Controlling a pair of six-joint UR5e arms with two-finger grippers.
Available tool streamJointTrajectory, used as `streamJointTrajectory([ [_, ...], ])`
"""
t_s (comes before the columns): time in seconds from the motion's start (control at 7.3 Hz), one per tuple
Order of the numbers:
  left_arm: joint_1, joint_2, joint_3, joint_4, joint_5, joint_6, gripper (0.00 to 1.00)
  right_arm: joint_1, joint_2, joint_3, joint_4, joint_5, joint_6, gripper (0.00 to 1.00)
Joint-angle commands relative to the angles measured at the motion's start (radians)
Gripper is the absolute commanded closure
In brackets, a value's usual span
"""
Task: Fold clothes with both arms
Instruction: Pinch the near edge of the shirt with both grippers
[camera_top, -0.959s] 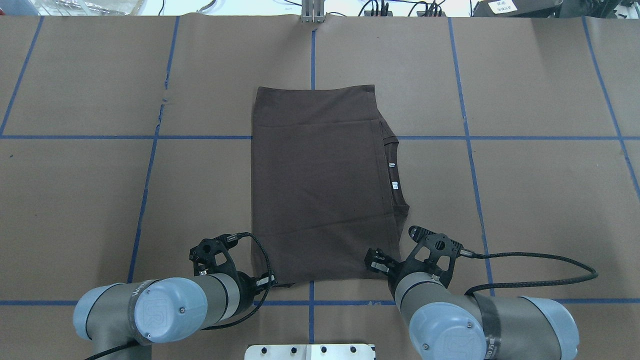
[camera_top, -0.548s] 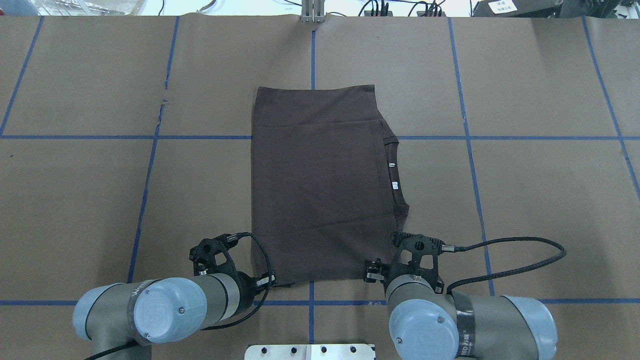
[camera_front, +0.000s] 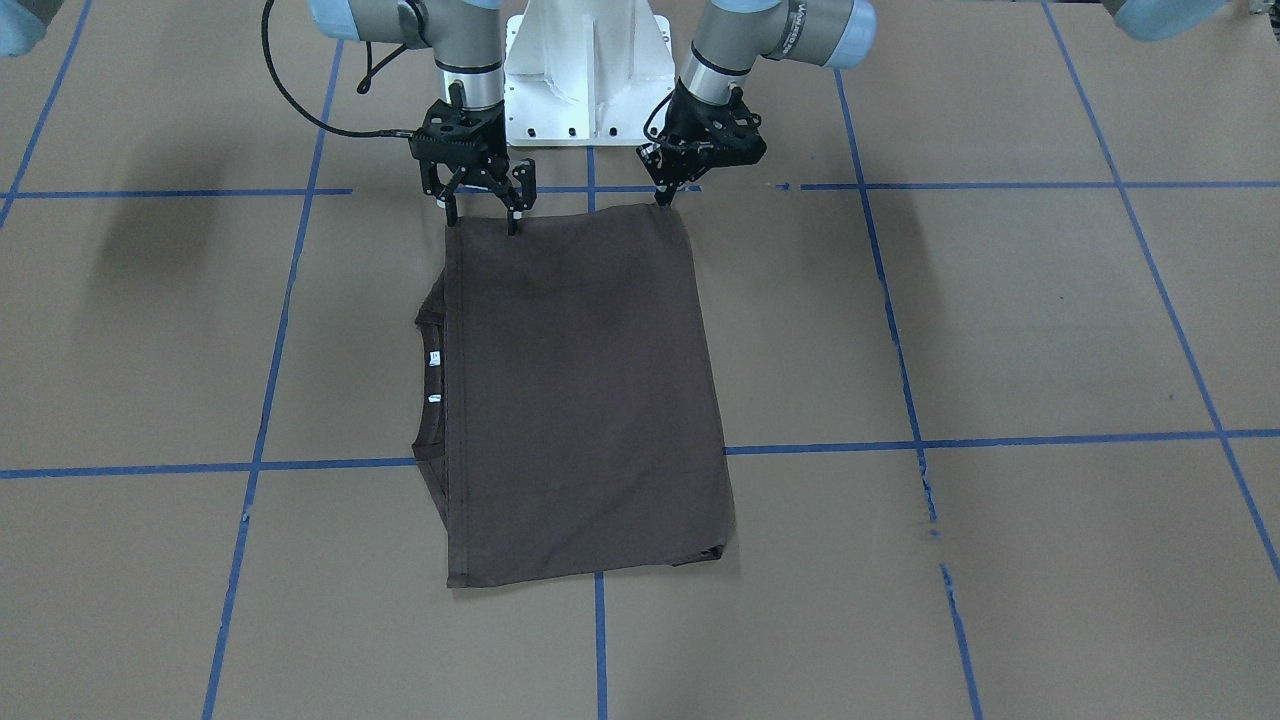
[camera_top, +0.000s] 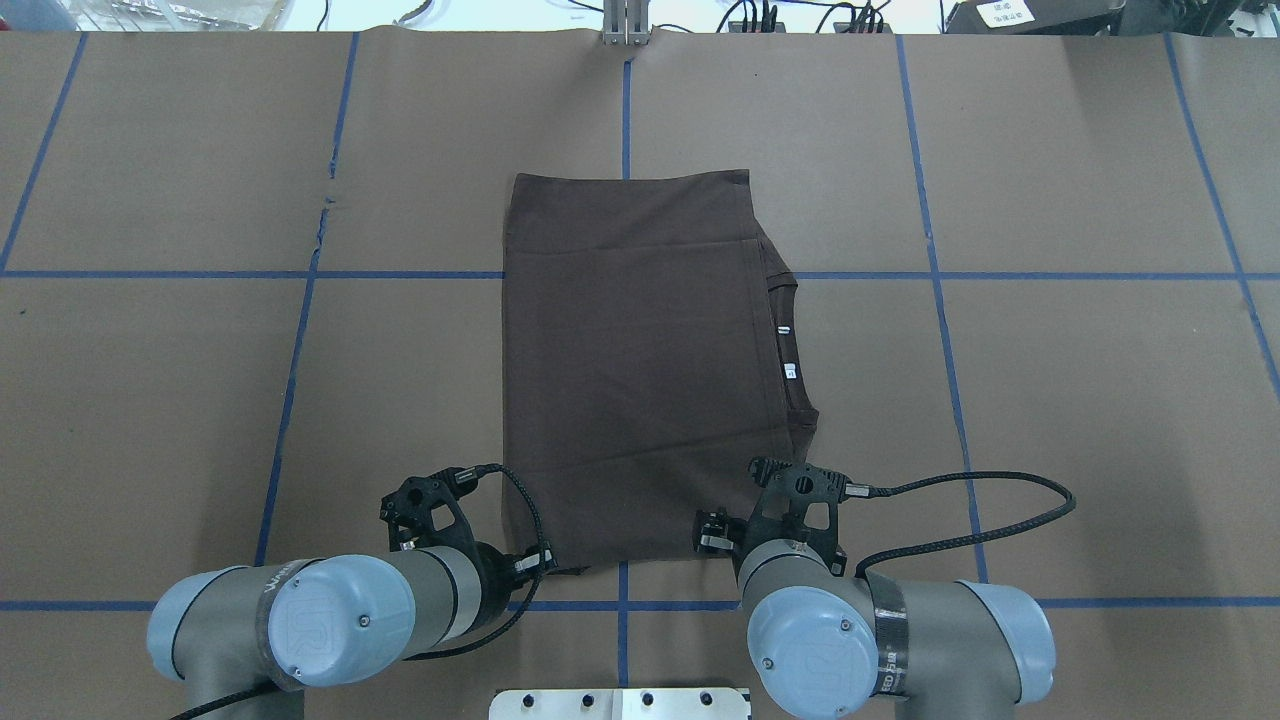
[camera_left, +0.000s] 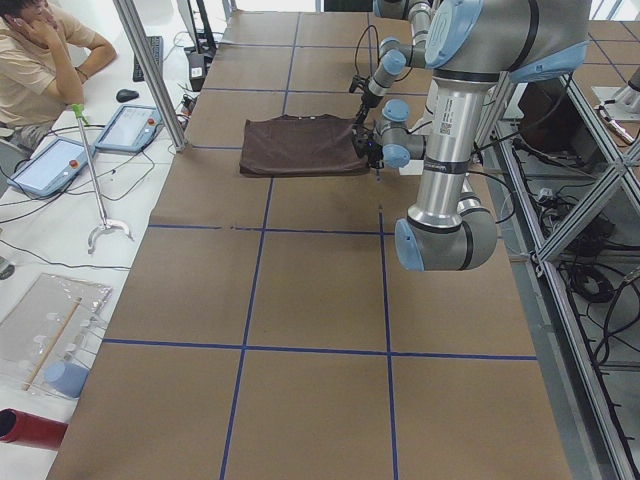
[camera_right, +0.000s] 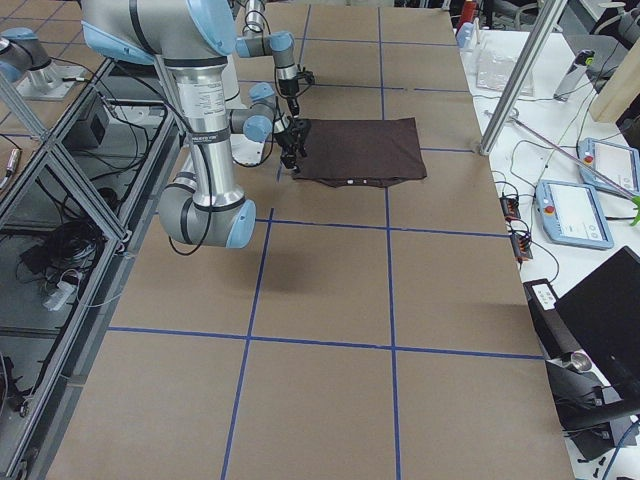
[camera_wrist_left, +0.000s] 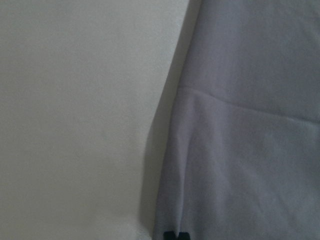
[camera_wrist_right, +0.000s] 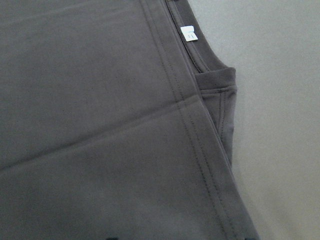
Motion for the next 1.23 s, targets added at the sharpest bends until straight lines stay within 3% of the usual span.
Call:
streamJointTrajectory([
  [0.0,0.000,-0.002,0.000,0.000,0.000,0.002,1.00,0.004,0.000,-0.008,0.001,0.000,0.000,0.12],
  [1.1,0.000,-0.002,0.000,0.000,0.002,0.002,1.00,0.007,0.002,-0.034,-0.001,0.000,0.012,0.17],
])
